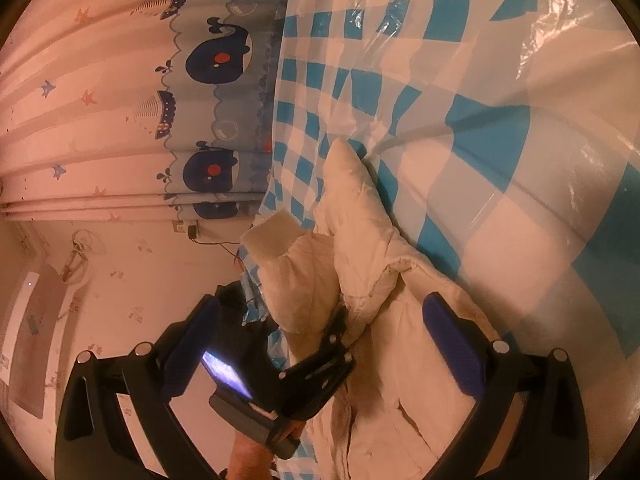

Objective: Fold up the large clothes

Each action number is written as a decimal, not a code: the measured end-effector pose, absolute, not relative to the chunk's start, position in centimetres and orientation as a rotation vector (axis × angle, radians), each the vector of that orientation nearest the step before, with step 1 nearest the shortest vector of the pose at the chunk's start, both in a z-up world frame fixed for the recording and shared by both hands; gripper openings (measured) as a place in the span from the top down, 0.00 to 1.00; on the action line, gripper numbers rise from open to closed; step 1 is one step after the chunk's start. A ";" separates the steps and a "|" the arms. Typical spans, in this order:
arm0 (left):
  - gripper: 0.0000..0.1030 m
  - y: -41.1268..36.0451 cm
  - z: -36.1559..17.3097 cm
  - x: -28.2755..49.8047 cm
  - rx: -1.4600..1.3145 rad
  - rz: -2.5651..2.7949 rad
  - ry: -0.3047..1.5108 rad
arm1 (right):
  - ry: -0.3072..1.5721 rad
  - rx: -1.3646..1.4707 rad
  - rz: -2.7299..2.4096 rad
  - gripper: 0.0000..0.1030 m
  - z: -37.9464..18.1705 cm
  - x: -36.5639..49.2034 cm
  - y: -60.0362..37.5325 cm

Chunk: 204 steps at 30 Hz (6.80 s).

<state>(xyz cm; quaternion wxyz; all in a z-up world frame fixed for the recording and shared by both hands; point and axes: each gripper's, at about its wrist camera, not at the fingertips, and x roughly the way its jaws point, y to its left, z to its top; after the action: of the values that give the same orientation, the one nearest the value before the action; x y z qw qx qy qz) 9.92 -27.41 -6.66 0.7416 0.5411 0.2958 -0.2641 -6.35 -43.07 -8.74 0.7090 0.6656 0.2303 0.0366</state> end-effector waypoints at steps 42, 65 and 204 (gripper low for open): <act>0.15 9.6 -2.9 15.0 -0.388 -0.532 1.015 | 0.916 0.615 0.126 0.07 -4.0 0.0 -38.8; 0.09 30.5 -10.1 -8.0 -0.763 -0.391 1.189 | 1.096 0.990 0.358 0.07 -9.2 -25.7 -34.3; 0.32 31.2 -9.6 -21.5 -0.622 -0.677 1.400 | 1.046 1.036 0.534 0.49 -8.1 -38.9 -35.4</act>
<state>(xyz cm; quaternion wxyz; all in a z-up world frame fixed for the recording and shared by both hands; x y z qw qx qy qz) -21.52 31.25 -9.59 0.6693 -0.2761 0.6210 -0.3003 -38.92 -35.44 -8.15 0.7089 0.4666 0.4712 0.2404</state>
